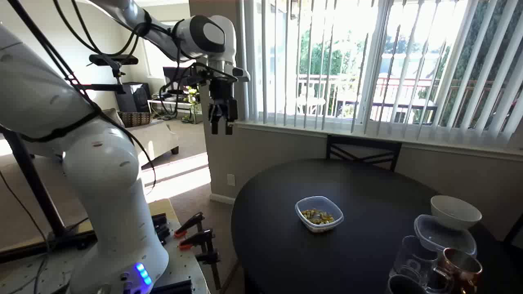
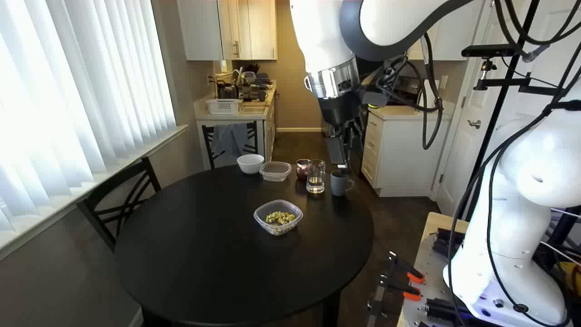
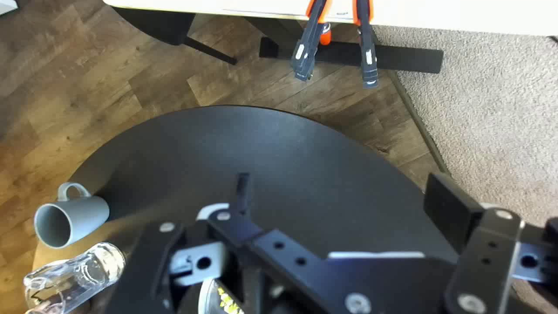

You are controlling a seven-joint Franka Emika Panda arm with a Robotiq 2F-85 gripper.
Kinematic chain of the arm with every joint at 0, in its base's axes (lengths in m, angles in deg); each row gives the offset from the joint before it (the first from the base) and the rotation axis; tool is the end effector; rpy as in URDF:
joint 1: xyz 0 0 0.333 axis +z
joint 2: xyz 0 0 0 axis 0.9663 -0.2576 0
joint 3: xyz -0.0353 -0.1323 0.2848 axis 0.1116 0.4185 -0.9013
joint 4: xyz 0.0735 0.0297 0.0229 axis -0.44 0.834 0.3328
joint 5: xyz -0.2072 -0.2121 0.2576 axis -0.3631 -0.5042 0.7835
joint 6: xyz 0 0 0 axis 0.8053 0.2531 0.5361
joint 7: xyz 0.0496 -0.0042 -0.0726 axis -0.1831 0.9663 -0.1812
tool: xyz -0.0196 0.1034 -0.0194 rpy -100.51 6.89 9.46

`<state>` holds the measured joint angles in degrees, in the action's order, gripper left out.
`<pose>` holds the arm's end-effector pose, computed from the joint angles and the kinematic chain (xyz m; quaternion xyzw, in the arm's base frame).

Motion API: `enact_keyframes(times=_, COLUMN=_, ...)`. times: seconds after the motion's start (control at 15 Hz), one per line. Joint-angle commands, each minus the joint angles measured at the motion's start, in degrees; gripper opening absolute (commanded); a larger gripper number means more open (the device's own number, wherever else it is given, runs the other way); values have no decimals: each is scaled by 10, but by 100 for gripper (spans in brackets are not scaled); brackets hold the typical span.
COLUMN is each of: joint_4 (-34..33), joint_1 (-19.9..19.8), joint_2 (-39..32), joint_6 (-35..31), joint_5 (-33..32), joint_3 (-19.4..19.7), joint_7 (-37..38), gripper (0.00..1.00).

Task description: Pour the candy onto the table.

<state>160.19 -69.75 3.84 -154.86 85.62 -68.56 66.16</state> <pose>0.3312 0.1429 0.4335 0.9846 0.0401 -0.1017 0.1367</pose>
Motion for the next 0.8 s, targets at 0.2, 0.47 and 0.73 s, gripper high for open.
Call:
enact_keyframes(times=0.2, joint_4=-1, joint_1=16, joint_2=-3, joint_6=2, joint_5=-6, joint_3=14, joint_7=6, gripper=100)
enact_keyframes(times=0.47, joint_4=-1, joint_1=16, joint_2=-3, joint_6=2, joint_5=-6, joint_3=14, joint_7=6, gripper=100)
enact_keyframes(times=0.73, joint_4=-31, joint_1=12, joint_2=-36, joint_6=-11, joint_5=-4, joint_3=14, joint_7=8, gripper=100)
